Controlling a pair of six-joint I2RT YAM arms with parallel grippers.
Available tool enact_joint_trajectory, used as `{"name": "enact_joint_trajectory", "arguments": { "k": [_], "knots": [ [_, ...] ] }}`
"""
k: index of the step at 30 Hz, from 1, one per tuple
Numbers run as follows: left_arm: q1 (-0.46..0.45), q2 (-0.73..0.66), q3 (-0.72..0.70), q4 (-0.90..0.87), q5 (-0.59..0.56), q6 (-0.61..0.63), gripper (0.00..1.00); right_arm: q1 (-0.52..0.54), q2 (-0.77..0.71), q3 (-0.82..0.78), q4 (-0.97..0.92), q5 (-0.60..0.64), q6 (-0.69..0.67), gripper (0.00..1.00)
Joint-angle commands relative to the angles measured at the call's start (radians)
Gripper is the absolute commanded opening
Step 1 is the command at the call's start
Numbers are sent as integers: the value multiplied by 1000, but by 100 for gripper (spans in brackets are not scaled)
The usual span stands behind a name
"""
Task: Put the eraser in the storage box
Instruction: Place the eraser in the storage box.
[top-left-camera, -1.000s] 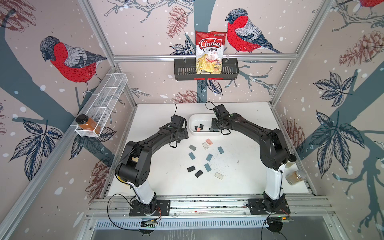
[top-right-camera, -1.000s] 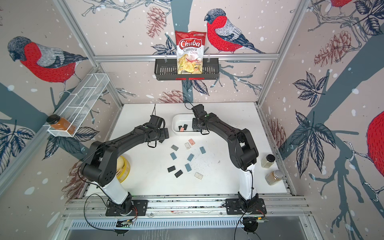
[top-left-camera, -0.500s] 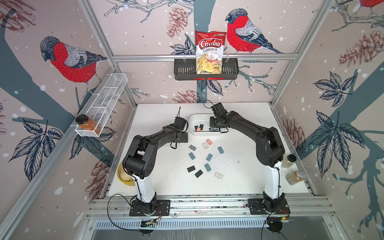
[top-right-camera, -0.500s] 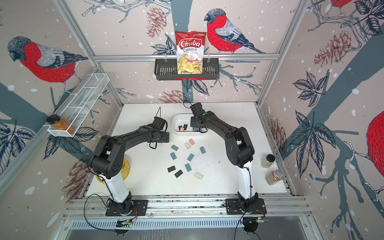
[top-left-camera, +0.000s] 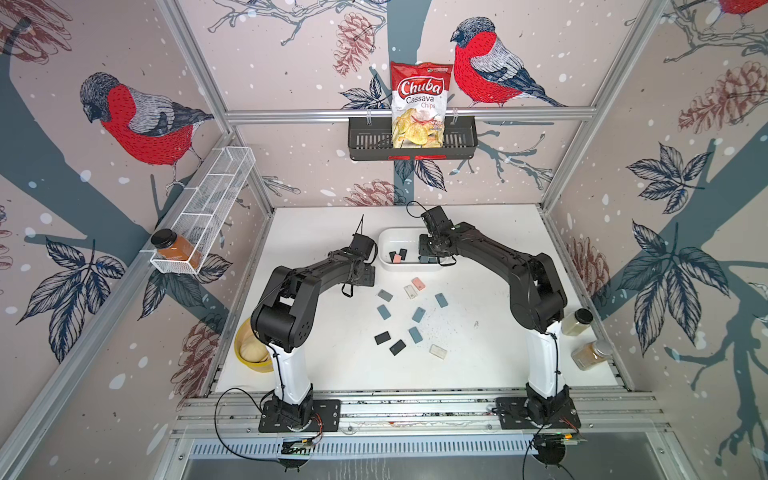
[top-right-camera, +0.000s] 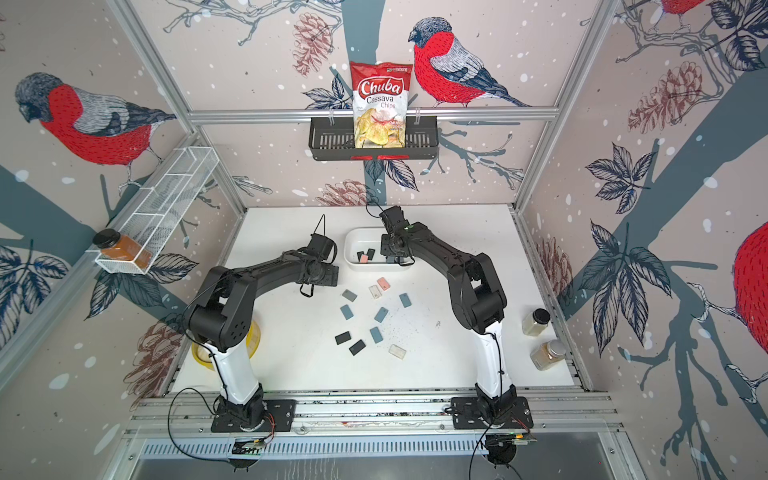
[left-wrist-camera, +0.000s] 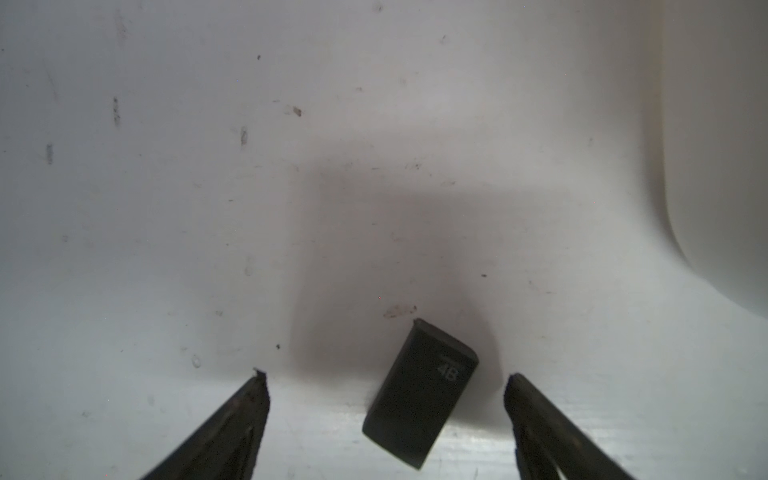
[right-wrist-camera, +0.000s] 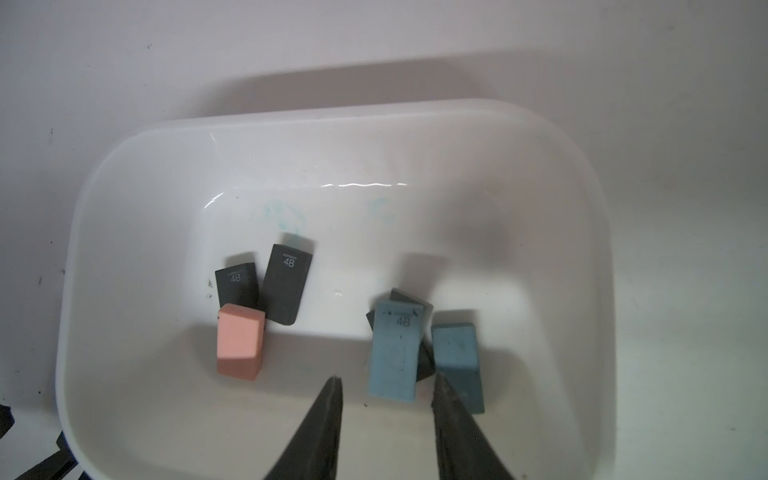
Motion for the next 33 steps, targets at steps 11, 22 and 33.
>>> {"name": "enact_joint_trajectory", "arguments": {
  "k": [11,22,33],
  "knots": [
    [6,17,20,-6,21,30,83,2,-134,-91,57,33,25,83],
    [6,26,26,-13,51,38,75,2,-236,-167,97,54,42,100],
    [6,43,37,-31,64,44,62,1,-255,-170,85,74,56,100]
  ]
}}
